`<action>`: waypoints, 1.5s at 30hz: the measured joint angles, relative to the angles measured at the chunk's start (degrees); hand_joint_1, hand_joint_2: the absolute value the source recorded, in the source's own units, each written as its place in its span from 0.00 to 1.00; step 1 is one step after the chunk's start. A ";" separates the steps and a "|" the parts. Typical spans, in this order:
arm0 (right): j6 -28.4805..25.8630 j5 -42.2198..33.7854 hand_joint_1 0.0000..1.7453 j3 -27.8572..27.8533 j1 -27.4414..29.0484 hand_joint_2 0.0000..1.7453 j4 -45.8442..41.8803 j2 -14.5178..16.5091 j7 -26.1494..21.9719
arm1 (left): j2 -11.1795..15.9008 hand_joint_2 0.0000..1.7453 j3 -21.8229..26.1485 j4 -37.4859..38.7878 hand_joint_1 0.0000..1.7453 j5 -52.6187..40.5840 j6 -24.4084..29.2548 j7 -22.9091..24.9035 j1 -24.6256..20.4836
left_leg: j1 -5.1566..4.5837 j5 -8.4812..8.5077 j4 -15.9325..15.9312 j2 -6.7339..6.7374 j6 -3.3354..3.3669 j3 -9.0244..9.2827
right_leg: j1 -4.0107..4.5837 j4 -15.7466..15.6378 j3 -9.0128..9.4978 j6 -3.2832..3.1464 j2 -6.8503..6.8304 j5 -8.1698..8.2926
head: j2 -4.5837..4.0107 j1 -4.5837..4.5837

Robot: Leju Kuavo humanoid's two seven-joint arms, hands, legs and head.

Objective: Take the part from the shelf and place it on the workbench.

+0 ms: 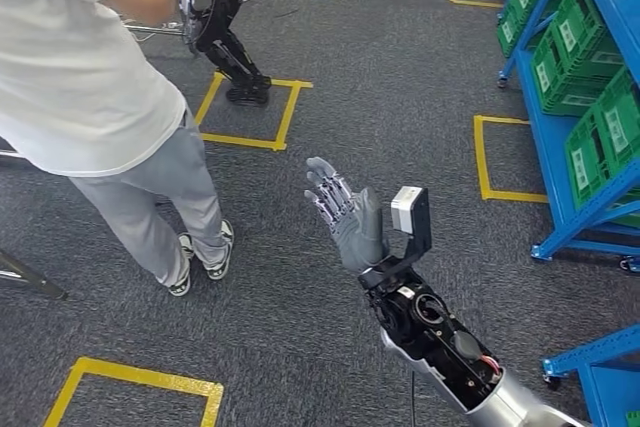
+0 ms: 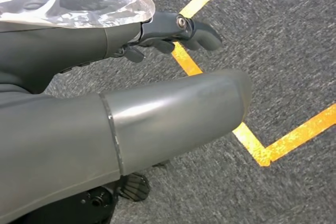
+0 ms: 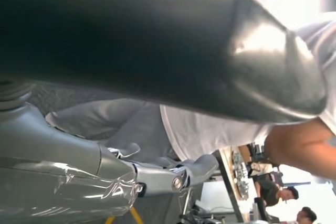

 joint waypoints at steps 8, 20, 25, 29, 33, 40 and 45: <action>0.28 0.00 0.00 -0.04 -0.03 0.00 0.04 -0.01 -0.07 | -0.05 0.00 0.02 0.01 0.00 0.12 0.02 -0.01 0.09 | 0.00 -0.29 -0.76 5.39 1.41 0.96 | -0.50 18.24 -9.48 1.97 -7.41 -7.51 | 0.00 1.08; 0.09 -0.50 0.00 -0.06 -0.69 0.00 -0.06 -0.01 0.05 | -0.27 0.00 0.02 0.02 0.00 -0.72 0.17 0.53 -0.43 | -0.04 -6.88 8.87 4.41 -1.28 -1.82 | -0.07 -0.09 -0.78 -1.14 -8.08 1.00 | 0.00 0.29; 0.08 -0.52 0.00 -0.03 -0.65 0.00 0.09 -0.01 0.13 | -0.25 0.00 0.02 0.02 0.00 -0.73 0.17 0.79 -0.10 | -0.23 -5.96 13.87 2.58 -0.59 -5.60 | 0.34 -0.06 -0.85 -1.47 -3.92 1.19 | 0.00 0.02; -0.02 -0.52 0.00 -0.03 -0.85 0.00 0.10 -0.01 0.15 | 0.07 0.00 0.02 0.01 0.00 -0.95 0.17 0.94 -0.40 | -0.34 -0.42 0.29 -2.03 0.45 0.37 | 0.34 0.21 -1.32 -0.86 -1.09 1.32 | 0.00 -0.09; -0.15 -0.55 0.00 -0.07 -0.98 0.00 0.11 -0.01 0.11 | -0.13 0.00 0.02 0.02 0.00 -1.07 0.06 1.00 -0.70 | -0.23 -0.25 -1.14 0.36 1.06 1.19 | 0.27 1.43 -2.68 0.44 -1.59 0.64 | 0.00 -0.10; -0.15 -0.57 0.00 -0.03 -0.73 0.00 0.42 -0.01 0.16 | -0.13 0.00 0.02 0.02 0.00 -1.08 -0.01 1.07 -0.42 | -0.23 -0.69 -1.45 5.67 1.21 1.92 | -0.70 13.57 -8.17 1.82 -7.93 -3.53 | 0.00 0.84; -0.15 -0.58 0.00 -0.04 -0.85 0.00 0.42 -0.01 0.15 | -0.02 0.00 0.02 0.01 0.00 -1.08 -0.01 1.07 -0.47 | -0.80 -1.50 -1.15 8.36 -0.12 2.61 | 0.01 0.49 -1.27 0.77 -11.66 0.58 | 0.00 0.87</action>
